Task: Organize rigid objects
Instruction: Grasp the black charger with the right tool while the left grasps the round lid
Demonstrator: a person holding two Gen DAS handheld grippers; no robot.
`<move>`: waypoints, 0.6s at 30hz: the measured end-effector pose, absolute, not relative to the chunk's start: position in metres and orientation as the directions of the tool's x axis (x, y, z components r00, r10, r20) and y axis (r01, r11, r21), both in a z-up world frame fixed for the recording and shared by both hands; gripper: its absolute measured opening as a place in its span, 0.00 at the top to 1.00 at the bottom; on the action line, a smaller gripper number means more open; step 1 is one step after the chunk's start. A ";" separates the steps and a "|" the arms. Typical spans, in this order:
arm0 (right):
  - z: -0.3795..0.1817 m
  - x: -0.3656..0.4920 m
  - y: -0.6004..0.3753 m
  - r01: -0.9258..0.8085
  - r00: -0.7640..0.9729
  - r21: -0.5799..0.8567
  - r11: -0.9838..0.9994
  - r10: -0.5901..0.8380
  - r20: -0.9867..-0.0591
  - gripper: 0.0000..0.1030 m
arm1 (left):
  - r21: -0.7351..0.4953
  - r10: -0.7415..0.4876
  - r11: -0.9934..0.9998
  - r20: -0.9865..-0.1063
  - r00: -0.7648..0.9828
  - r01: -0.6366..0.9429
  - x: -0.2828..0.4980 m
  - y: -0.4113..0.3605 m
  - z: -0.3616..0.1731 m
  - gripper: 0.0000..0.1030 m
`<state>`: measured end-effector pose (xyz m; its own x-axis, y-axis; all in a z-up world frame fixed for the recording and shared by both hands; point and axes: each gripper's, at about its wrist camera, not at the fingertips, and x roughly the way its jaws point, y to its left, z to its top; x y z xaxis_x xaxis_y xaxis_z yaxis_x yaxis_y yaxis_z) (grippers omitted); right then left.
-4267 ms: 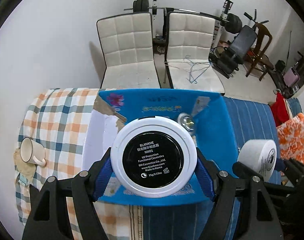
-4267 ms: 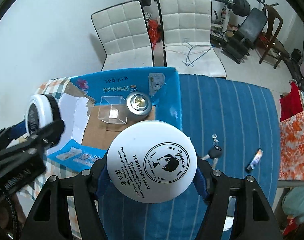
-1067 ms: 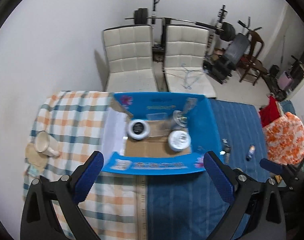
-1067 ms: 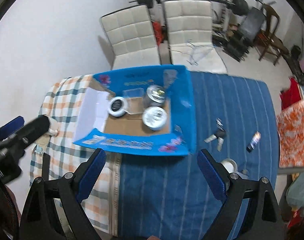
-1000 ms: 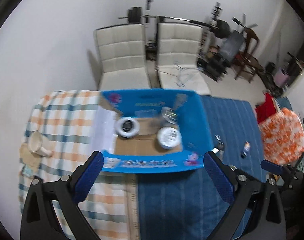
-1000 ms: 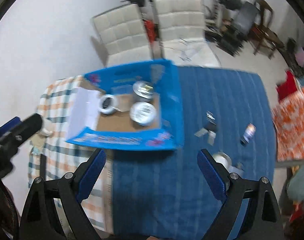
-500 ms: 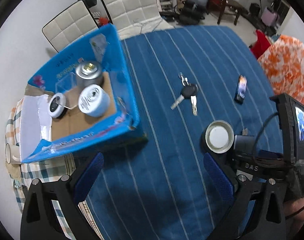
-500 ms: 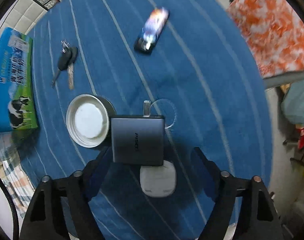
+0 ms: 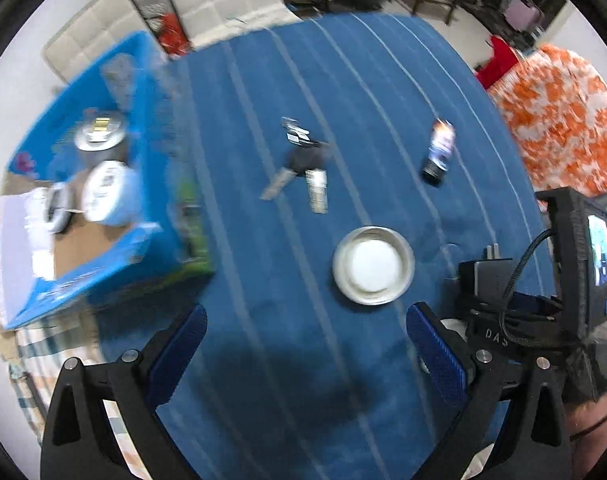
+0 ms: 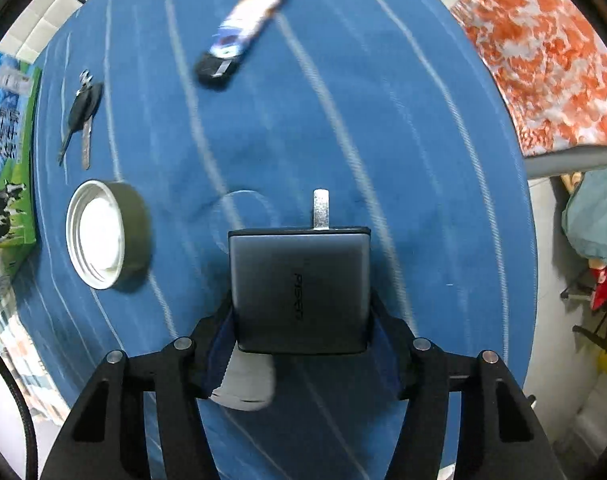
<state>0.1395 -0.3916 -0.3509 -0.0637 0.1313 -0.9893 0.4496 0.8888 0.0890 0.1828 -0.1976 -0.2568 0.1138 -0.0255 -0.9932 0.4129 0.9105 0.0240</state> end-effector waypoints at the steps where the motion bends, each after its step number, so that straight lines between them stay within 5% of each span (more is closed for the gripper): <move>1: -0.351 0.142 -0.396 0.450 -0.064 0.096 0.888 0.139 -0.988 0.39 | 0.003 -0.030 0.906 -0.997 0.070 0.423 0.186 -0.208 -0.269 0.01; 12: -0.361 0.155 -0.408 0.450 -0.084 0.087 0.889 0.140 -0.987 0.37 | -0.157 -0.115 0.919 -0.984 -0.134 0.361 0.219 -0.235 -0.324 0.01; 18: -0.358 0.152 -0.420 0.420 -0.110 0.073 0.904 0.131 -0.985 0.37 | -0.136 -0.090 0.916 -0.987 -0.136 0.377 0.221 -0.243 -0.330 0.01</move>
